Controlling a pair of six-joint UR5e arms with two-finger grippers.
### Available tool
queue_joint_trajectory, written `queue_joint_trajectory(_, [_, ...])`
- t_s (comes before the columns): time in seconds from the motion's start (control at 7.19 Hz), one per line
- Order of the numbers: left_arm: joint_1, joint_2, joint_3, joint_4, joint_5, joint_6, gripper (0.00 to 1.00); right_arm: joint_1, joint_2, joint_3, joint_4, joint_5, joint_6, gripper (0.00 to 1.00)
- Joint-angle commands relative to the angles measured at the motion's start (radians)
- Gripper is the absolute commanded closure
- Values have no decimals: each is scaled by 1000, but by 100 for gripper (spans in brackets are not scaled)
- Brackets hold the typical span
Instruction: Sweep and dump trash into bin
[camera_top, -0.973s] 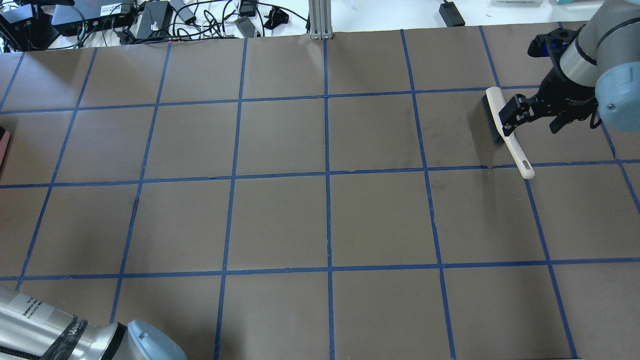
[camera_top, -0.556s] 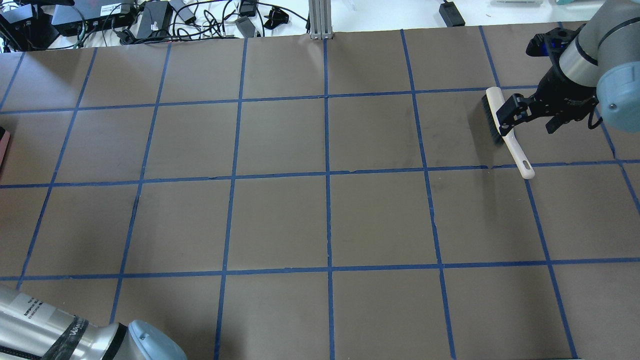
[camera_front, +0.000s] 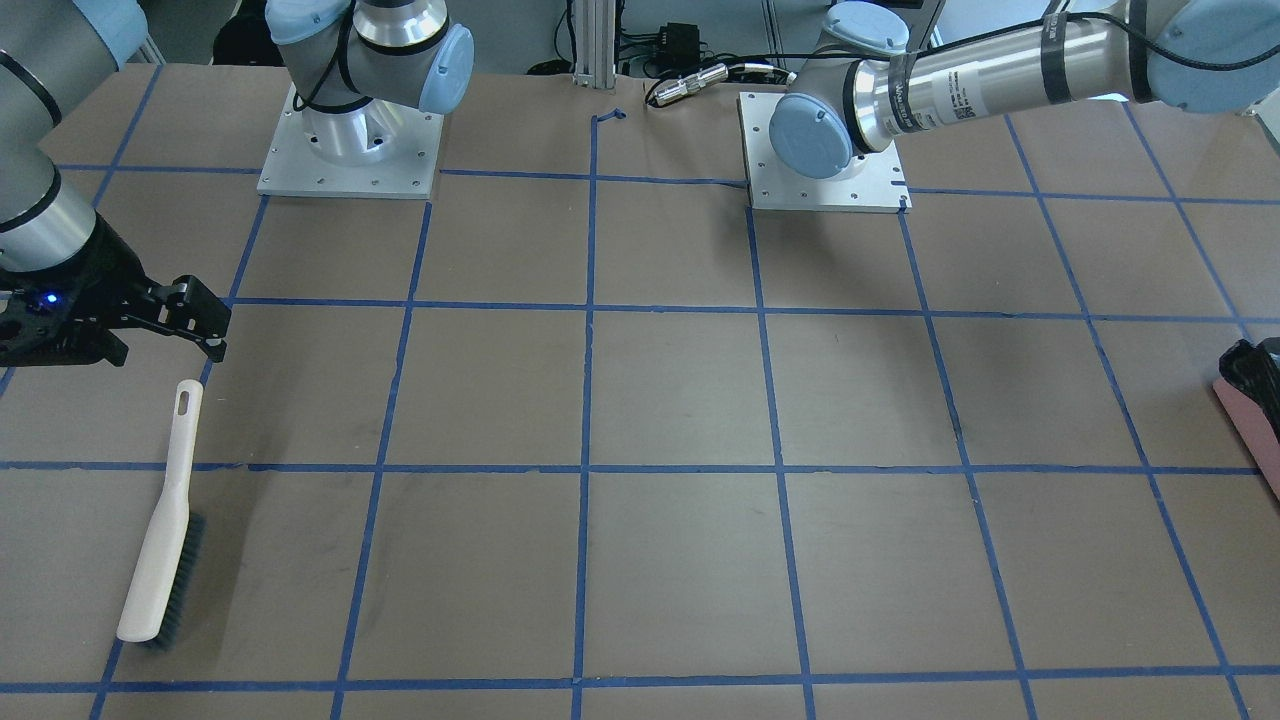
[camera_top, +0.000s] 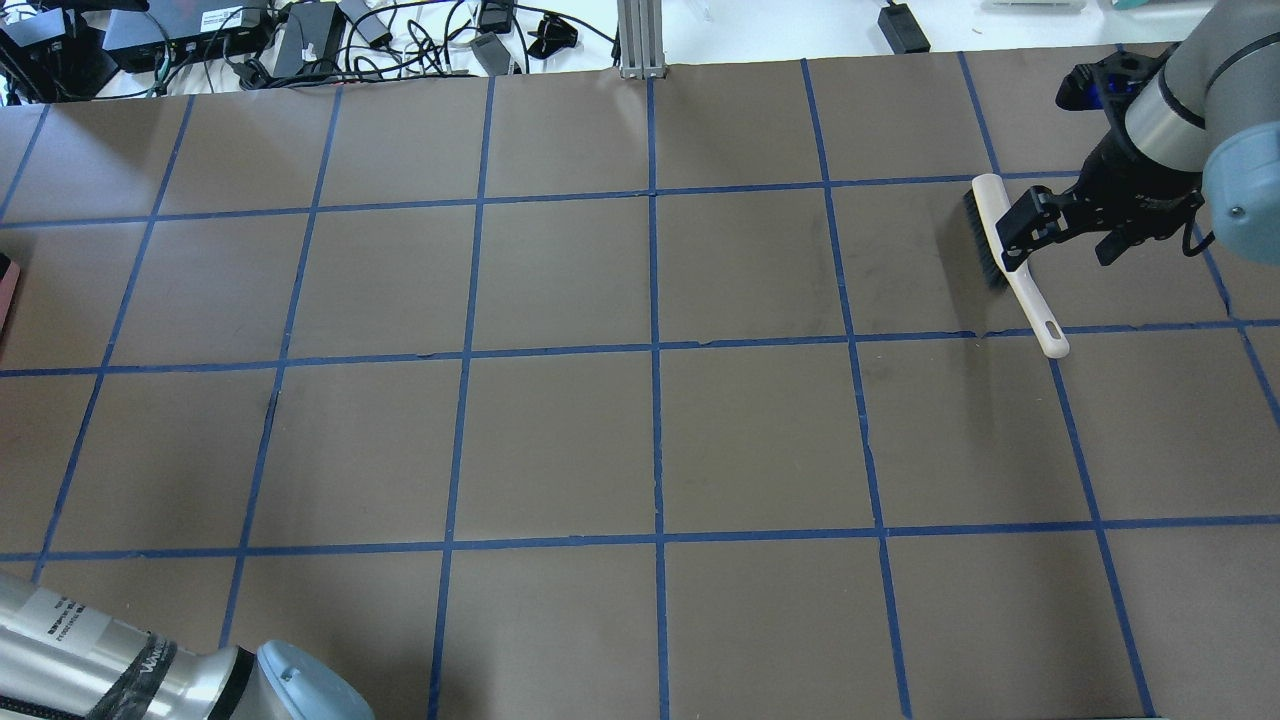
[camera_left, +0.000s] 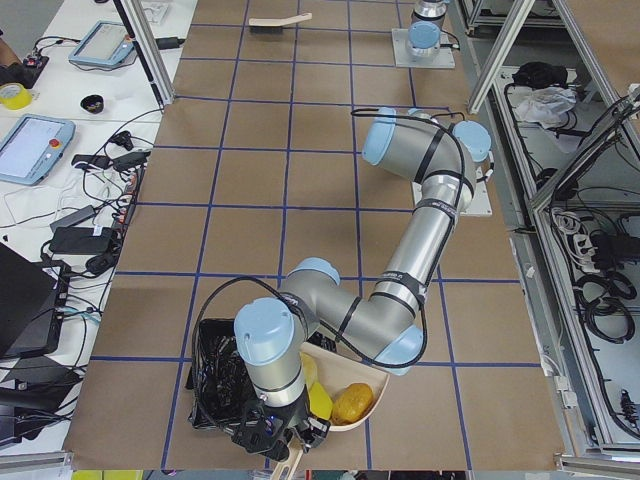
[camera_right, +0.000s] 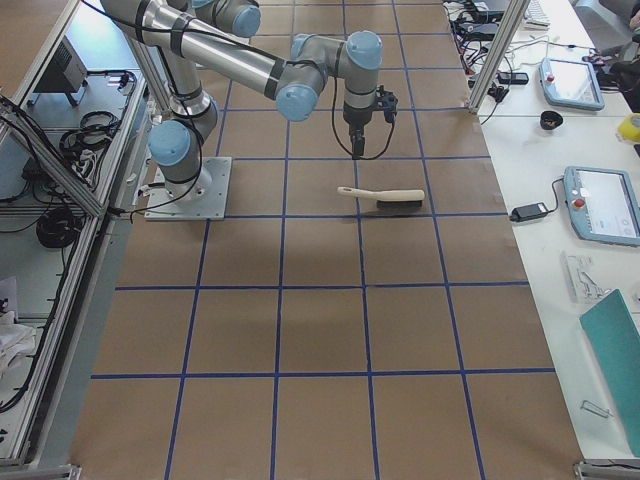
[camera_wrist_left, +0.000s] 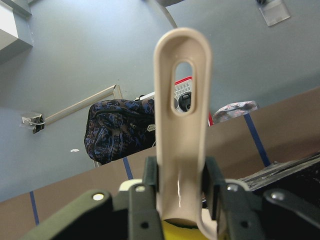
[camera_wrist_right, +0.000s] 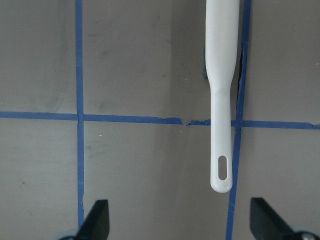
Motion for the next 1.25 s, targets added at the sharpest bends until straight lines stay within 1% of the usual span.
queue_joint_trajectory(0.0, [-3, 10, 3, 56, 8, 83, 100, 1, -9, 6, 1, 50, 0, 0])
queue_joint_trajectory(0.14, [-3, 4, 1, 56, 47, 140, 100, 1, -4, 8, 1, 52, -2, 0])
queue_joint_trajectory(0.56, [-4, -12, 0, 83, 48, 151, 100, 1, -7, 6, 7, 53, -14, 0])
queue_joint_trajectory(1.11, [-16, -18, -5, 83, 46, 157, 100, 1, -9, 5, 9, 50, -45, 0])
